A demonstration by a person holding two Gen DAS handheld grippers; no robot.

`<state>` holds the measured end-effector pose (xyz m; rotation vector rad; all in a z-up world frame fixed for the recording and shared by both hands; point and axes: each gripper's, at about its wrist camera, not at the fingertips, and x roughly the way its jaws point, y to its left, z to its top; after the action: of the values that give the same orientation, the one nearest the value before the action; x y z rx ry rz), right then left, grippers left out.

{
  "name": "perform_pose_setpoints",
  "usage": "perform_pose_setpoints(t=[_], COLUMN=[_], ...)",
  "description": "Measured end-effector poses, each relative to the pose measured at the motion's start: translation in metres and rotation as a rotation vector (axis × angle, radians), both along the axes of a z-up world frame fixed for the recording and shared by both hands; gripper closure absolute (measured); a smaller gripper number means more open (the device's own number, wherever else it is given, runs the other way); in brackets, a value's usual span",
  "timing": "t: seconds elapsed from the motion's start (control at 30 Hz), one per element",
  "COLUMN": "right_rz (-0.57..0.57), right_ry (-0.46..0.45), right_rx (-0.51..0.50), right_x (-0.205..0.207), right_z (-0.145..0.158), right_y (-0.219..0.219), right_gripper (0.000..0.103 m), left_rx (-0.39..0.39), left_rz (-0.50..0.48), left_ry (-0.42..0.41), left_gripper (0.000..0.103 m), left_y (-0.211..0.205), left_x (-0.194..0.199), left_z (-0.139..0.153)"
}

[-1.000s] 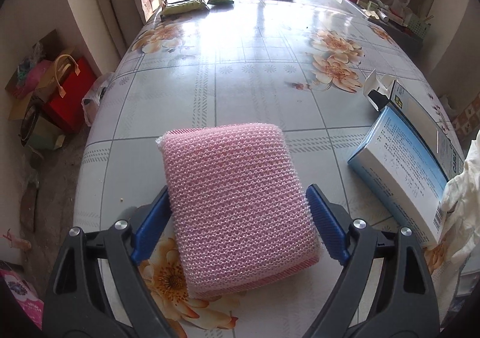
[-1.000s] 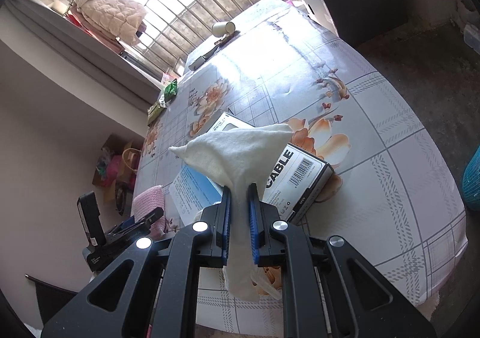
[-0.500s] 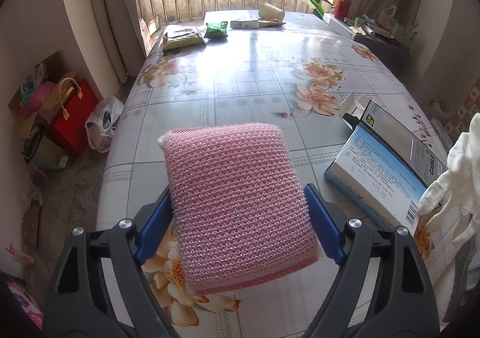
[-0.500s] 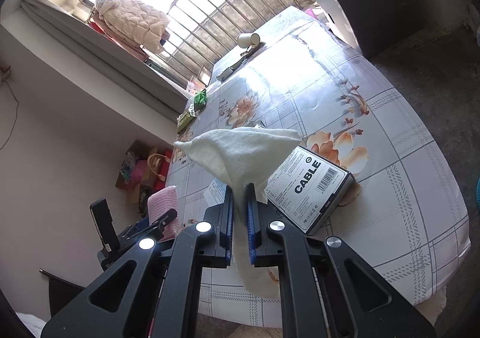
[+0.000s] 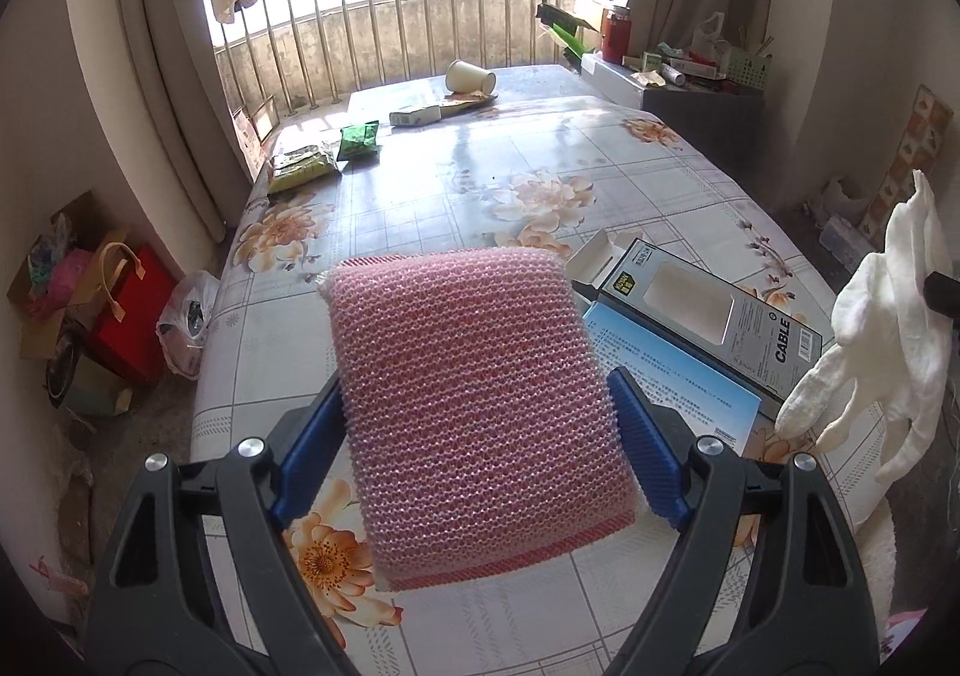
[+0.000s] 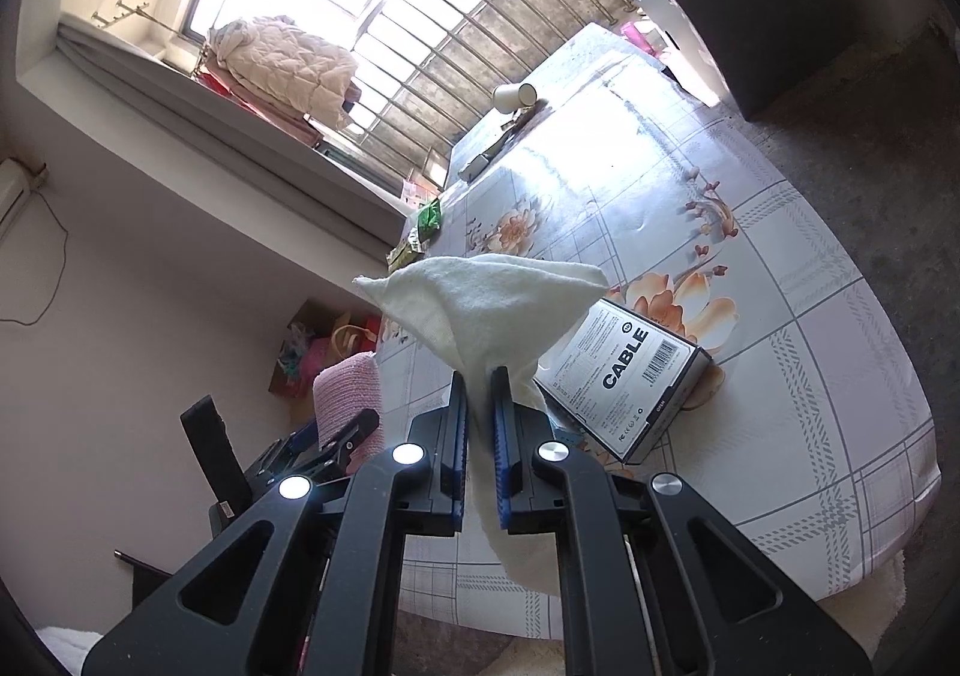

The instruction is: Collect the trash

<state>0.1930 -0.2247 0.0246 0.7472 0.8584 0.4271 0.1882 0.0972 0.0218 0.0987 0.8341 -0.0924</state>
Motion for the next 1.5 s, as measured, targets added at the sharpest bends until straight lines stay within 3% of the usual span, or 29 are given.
perform_pose_setpoints(t=[0.87,1.2,1.5], right_rz=[-0.042,-0.06,-0.089], right_ry=[-0.026,-0.029,-0.039], right_rx=[0.03,0.047,0.06], right_x=[-0.015,-0.02,-0.029], right_z=[0.007,0.007,0.007], right_y=[-0.023,-0.032,-0.046], right_gripper=[0.095,0.095,0.095], left_rx=[0.045,-0.067,-0.089], left_rz=[-0.077,-0.113,-0.139], left_ry=[-0.04,0.003,0.003], left_gripper=[0.023,0.023,0.023], left_y=[-0.034,-0.033,-0.045], left_x=[-0.004,0.001,-0.001], left_z=[0.012,0.011,0.013])
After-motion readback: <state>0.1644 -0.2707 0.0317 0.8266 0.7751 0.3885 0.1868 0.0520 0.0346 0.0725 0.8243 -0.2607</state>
